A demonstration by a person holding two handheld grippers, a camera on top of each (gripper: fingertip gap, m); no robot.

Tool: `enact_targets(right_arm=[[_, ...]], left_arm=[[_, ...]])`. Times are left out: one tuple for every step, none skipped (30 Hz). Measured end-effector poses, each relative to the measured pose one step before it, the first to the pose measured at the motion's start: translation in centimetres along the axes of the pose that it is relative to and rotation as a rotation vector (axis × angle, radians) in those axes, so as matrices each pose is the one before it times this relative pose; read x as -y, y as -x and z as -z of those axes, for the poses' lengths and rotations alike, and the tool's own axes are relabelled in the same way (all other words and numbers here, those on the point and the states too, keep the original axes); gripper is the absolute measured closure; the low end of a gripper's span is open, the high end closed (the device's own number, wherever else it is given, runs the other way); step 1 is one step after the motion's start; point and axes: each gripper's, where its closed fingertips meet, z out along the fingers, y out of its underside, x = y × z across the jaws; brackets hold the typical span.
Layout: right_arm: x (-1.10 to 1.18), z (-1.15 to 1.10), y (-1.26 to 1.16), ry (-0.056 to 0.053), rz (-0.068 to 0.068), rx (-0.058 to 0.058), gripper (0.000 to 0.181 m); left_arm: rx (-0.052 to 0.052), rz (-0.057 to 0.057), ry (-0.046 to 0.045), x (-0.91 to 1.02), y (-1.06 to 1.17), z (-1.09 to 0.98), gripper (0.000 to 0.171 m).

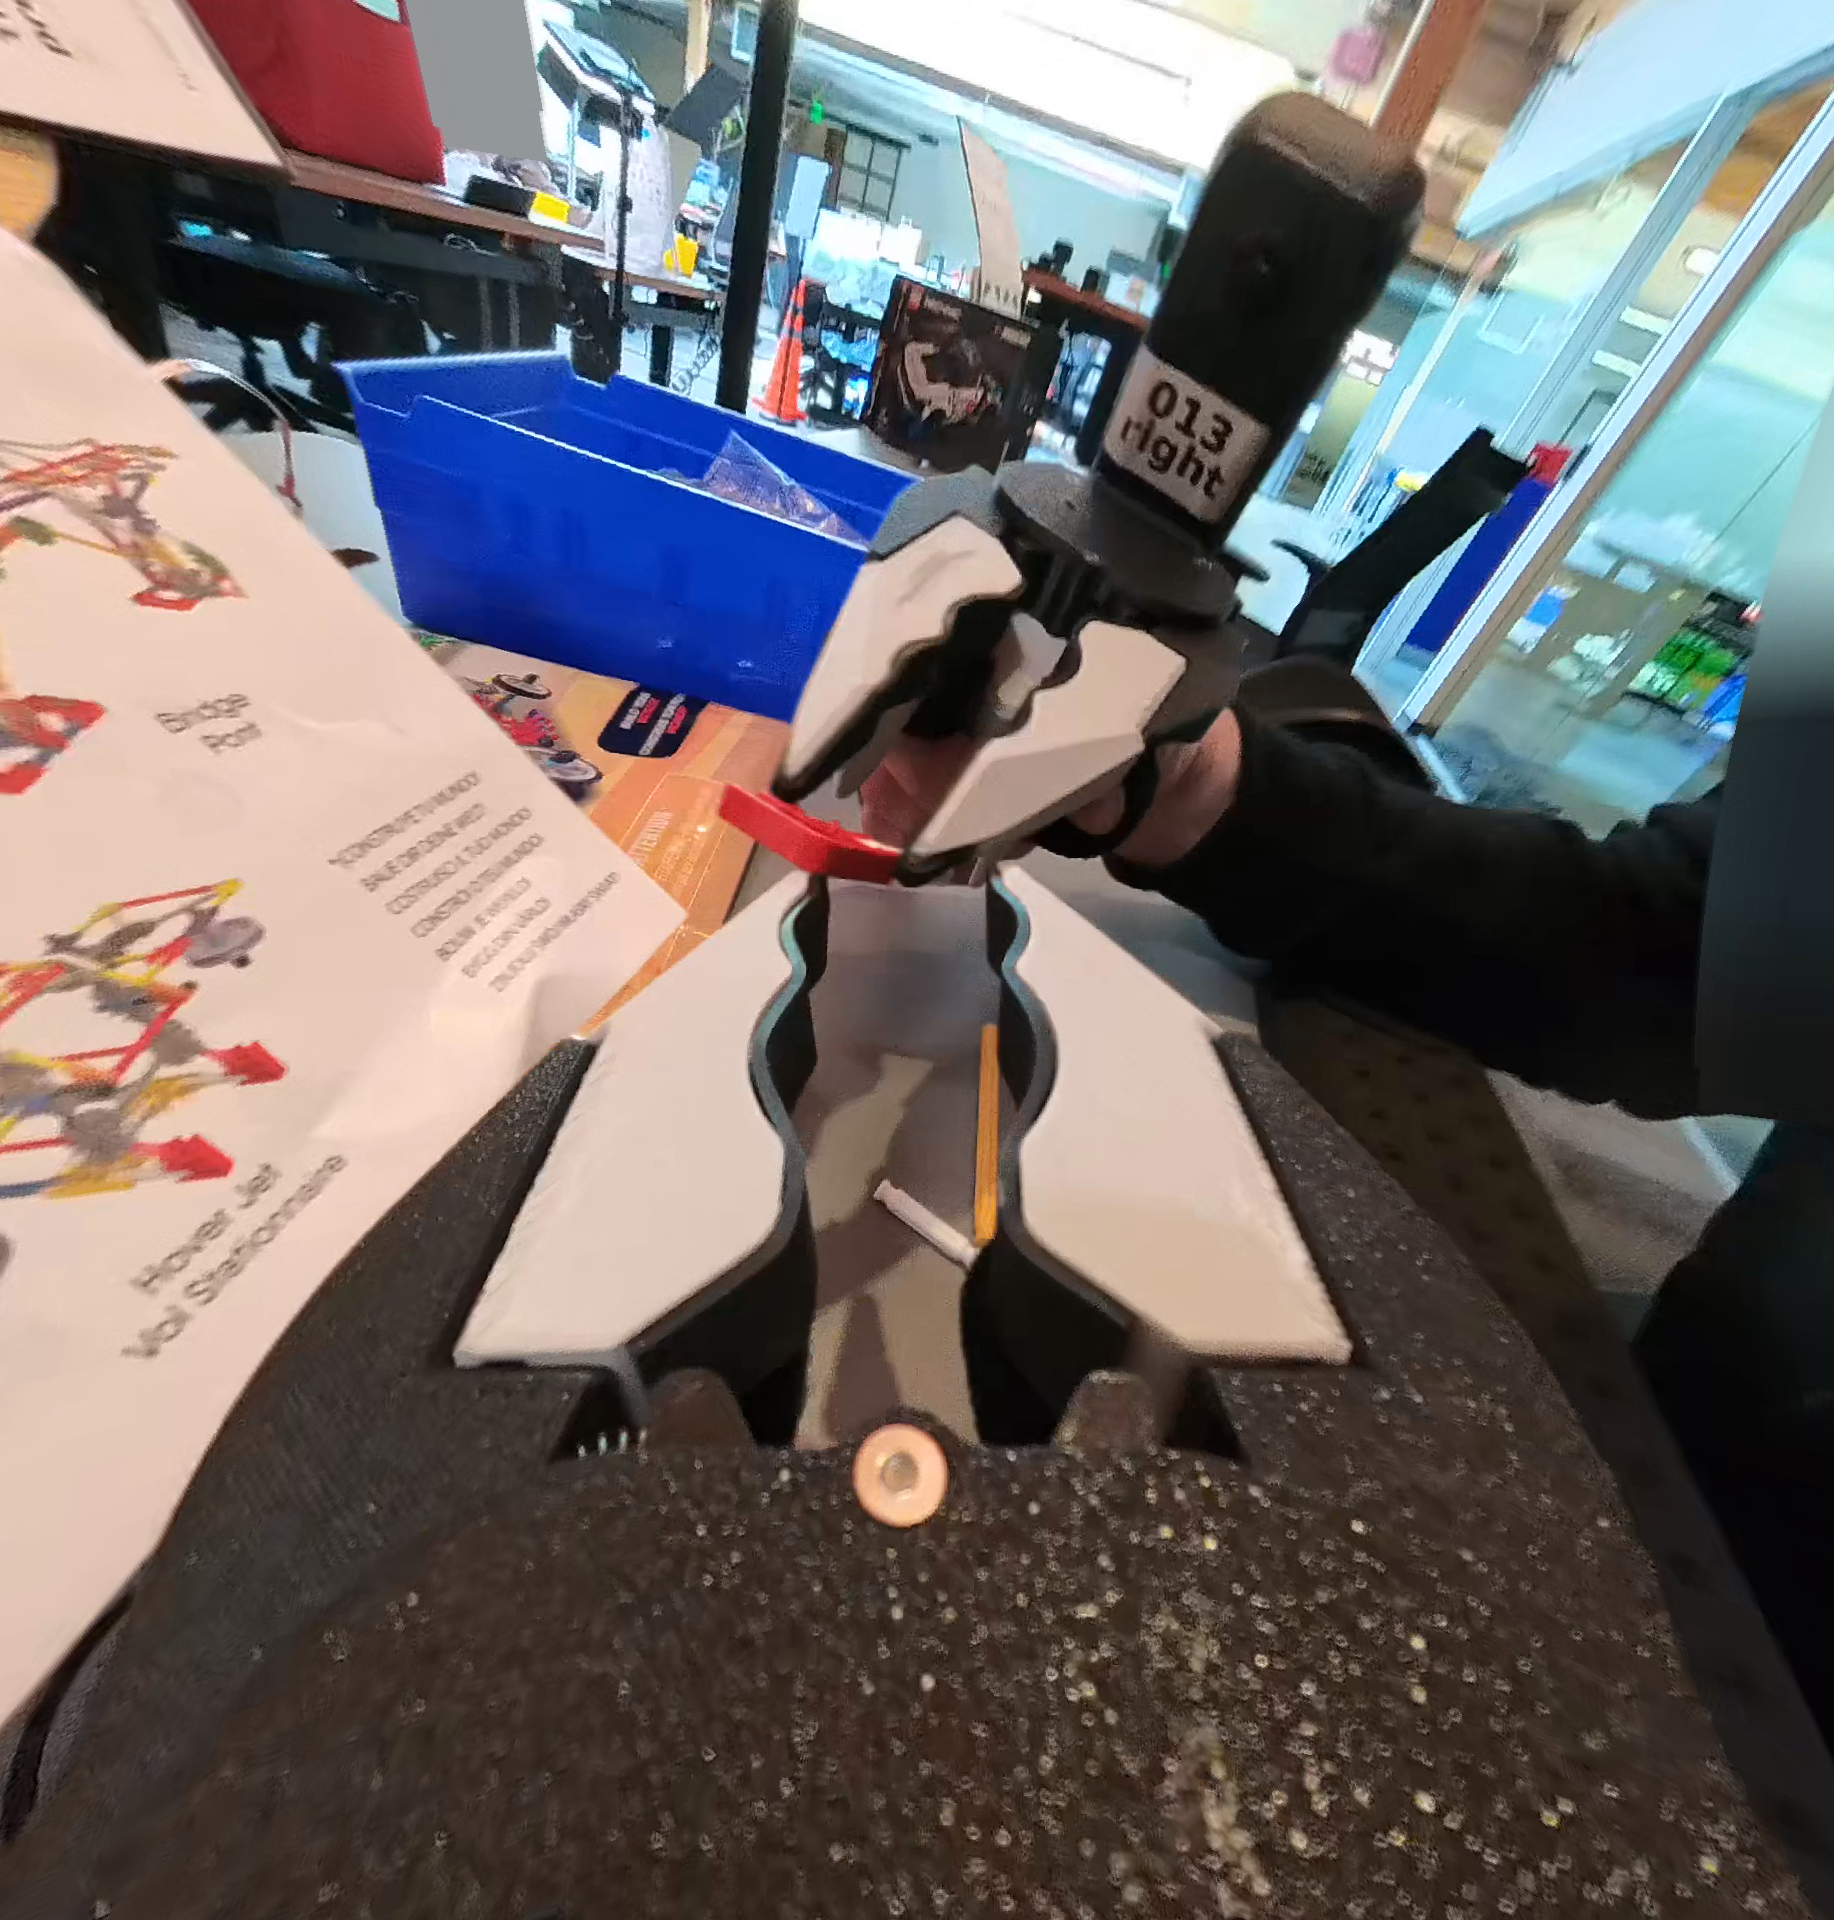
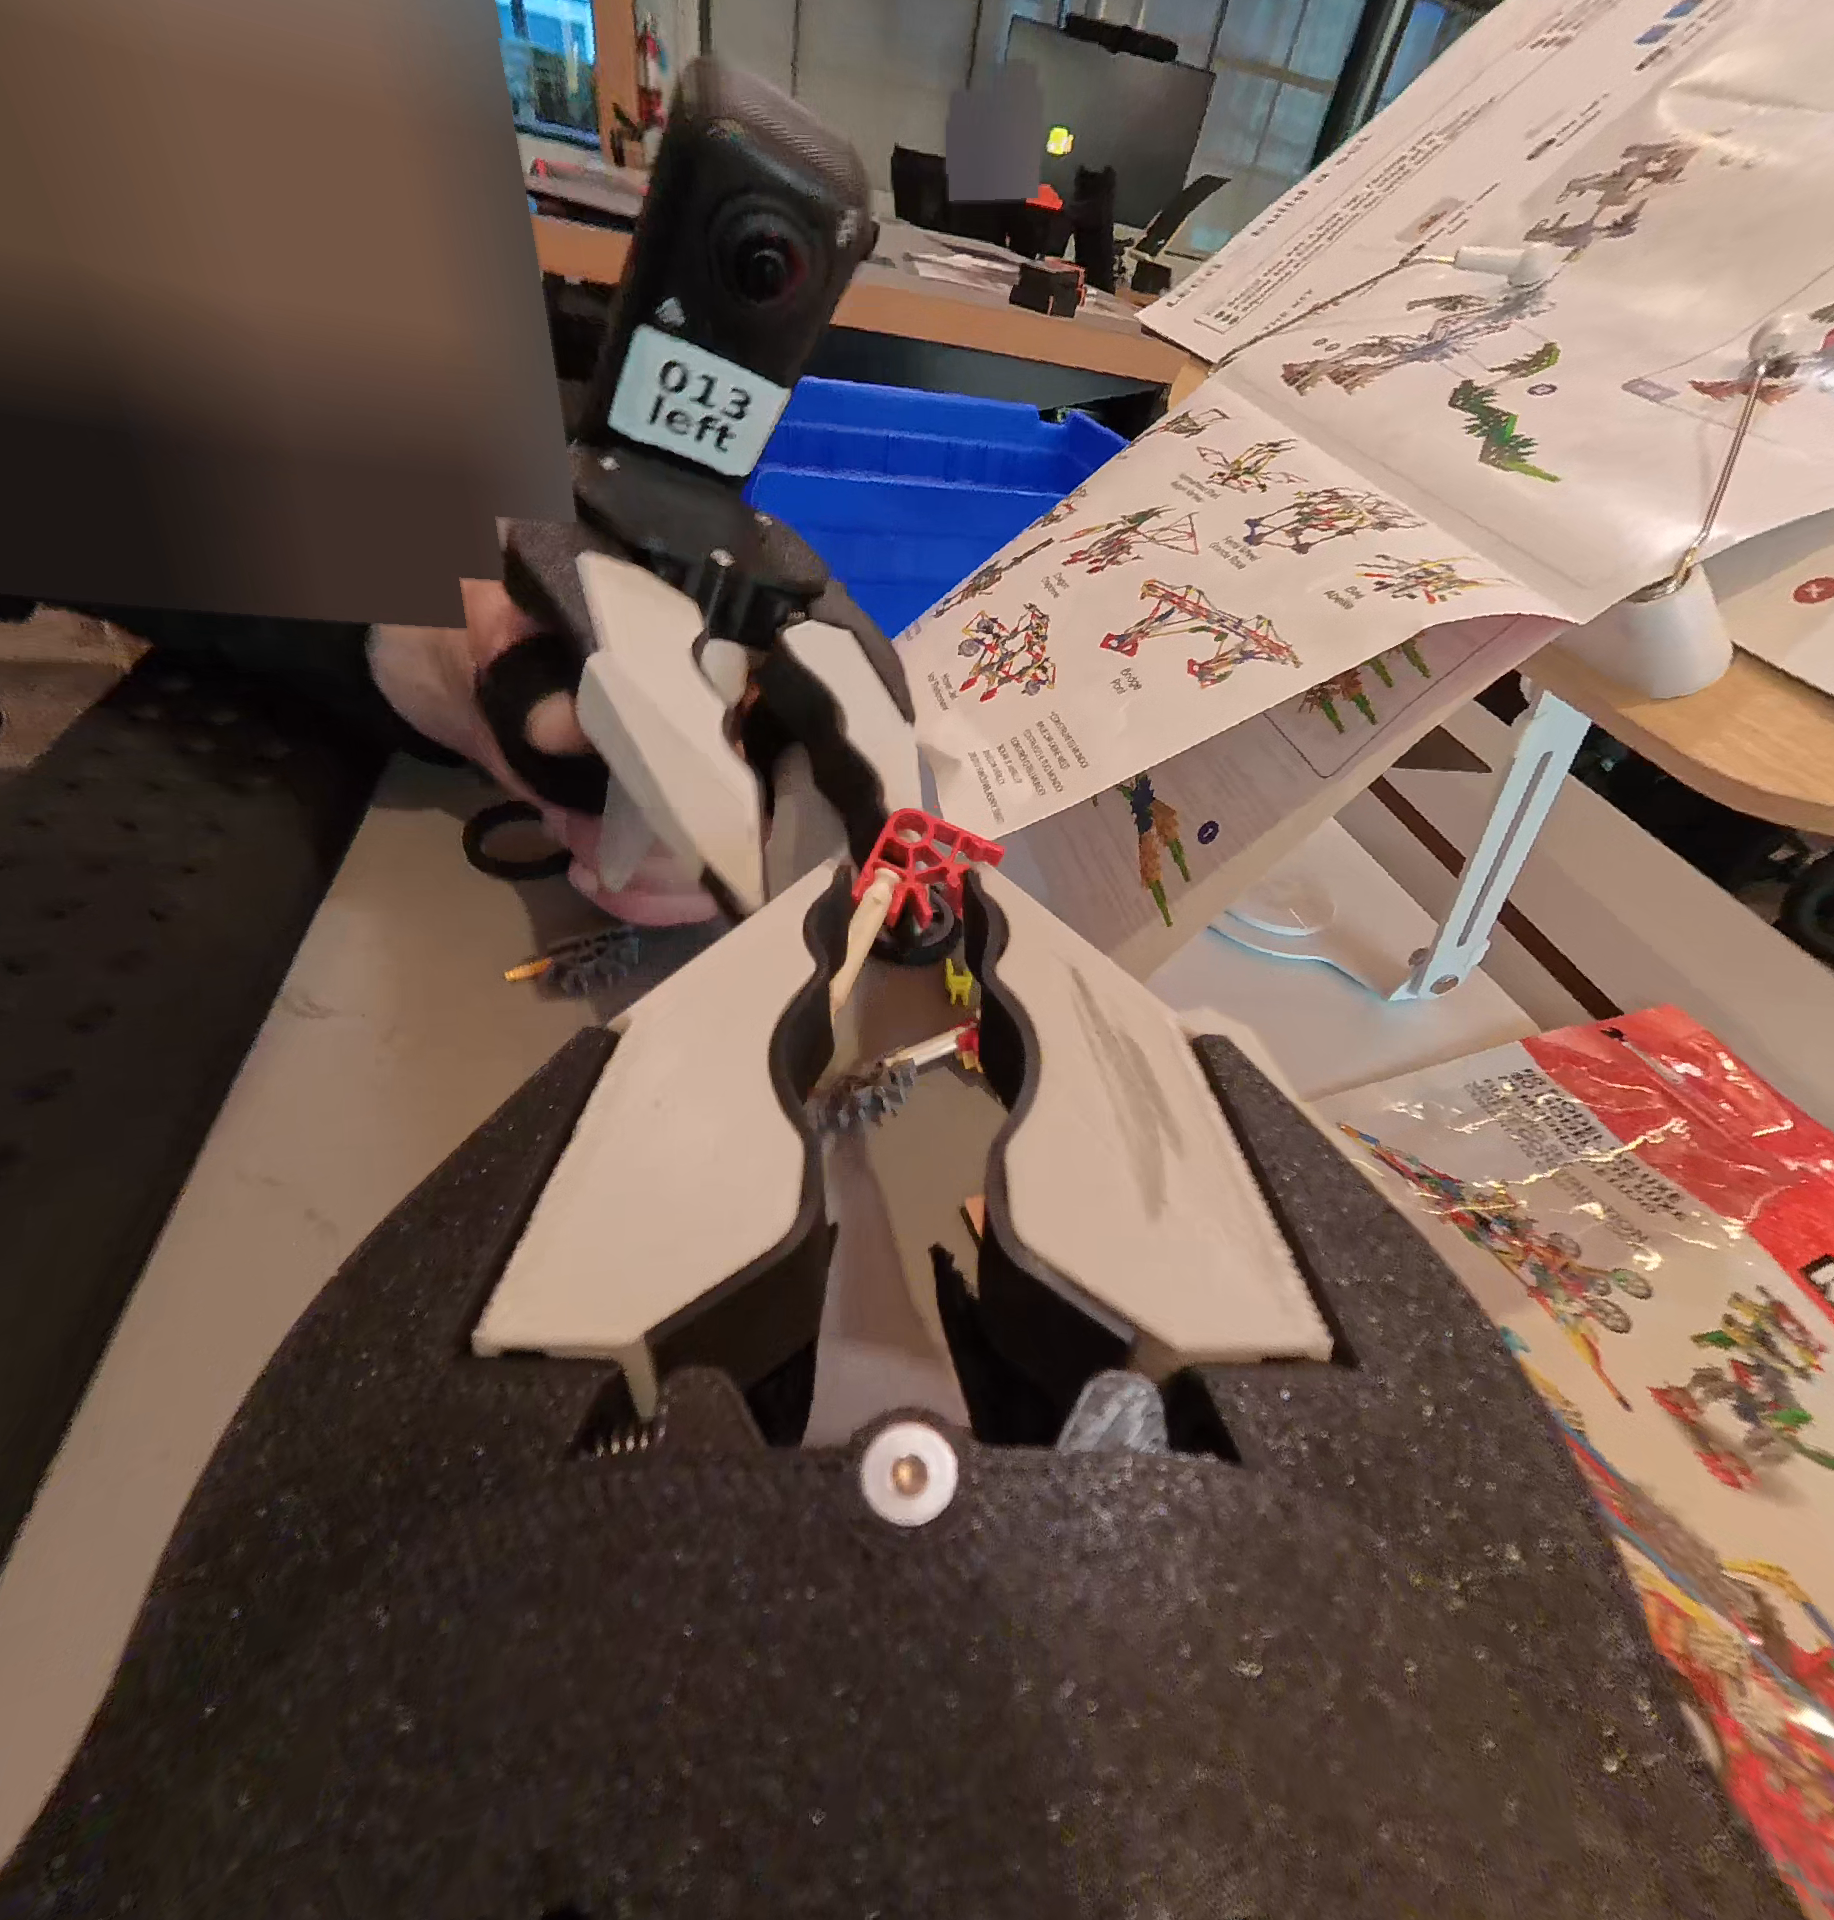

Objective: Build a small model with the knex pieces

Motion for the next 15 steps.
enact_targets(right_arm=[[-0.063,0.267,0.04,0.011,0.0293,0.0,0.161],[-0.087,0.263,-0.016,0.0125,0.0326,-0.0047,0.161],[0.012,0.276,0.222,0.0063,0.0277,0.0095,0.161],[0.071,0.228,0.254,0.0025,0.0196,0.0119,0.161],[0.029,0.143,0.234,0.0058,0.0167,0.0098,0.161],[-0.081,0.082,0.266,0.0117,0.0223,0.0078,0.18],[-0.16,-0.008,0.19,0.0154,0.0297,-0.0005,0.181],[-0.213,-0.088,0.334,0.0191,0.0189,0.0111,0.181],[-0.146,-0.124,0.269,0.0153,0.0103,0.0084,0.181],[-0.162,-0.186,0.228,0.0153,0.0109,0.0054,0.181],[-0.242,-0.18,0.192,0.0178,0.0082,0.0056,0.181],[-0.218,-0.094,0.032,0.0122,-0.0021,0.0014,0.181],[-0.192,0.006,-0.107,0.0068,-0.0161,0.0004,0.181],[-0.285,0.055,-0.027,0.0085,-0.0264,0.0105,0.181],[-0.494,0.047,0.06,0.0191,-0.0314,0.0185,0.178]], left_arm=[[-0.0127,0.021,-0.01586,0.282,0.029,0.231,0.142],[-0.0128,0.0232,-0.0081,0.166,0.012,0.193,0.141],[-0.0062,0.0252,0.00465,-0.036,0.097,0.088,0.141],[0.0009,0.021,0.01341,-0.221,0.175,-0.002,0.142],[-0.0026,0.0092,0.00142,-0.094,0.06,-0.005,0.143],[-0.0053,0.0048,-0.00034,-0.04,-0.037,-0.018,0.146],[-0.0033,0.0061,0.01693,-0.271,-0.019,-0.108,0.147],[-0.0055,0.0026,0.0071,-0.16,-0.091,-0.074,0.151],[-0.0039,-0.0017,-0.00829,0.055,-0.096,-0.009,0.157],[-0.0034,-0.0022,0.00313,-0.068,-0.075,-0.031,0.162],[0.0166,-0.0055,0.02007,-0.273,0.252,-0.074,0.163],[0.0385,-0.0113,0.02828,-0.387,0.591,-0.034,0.165],[0.0249,-0.0145,0.02565,-0.358,0.418,0.022,0.166],[0.0145,-0.0247,0.02352,-0.352,0.213,0.068,0.165],[0.0276,-0.0283,0.02456,-0.303,0.352,0.078,0.165]])
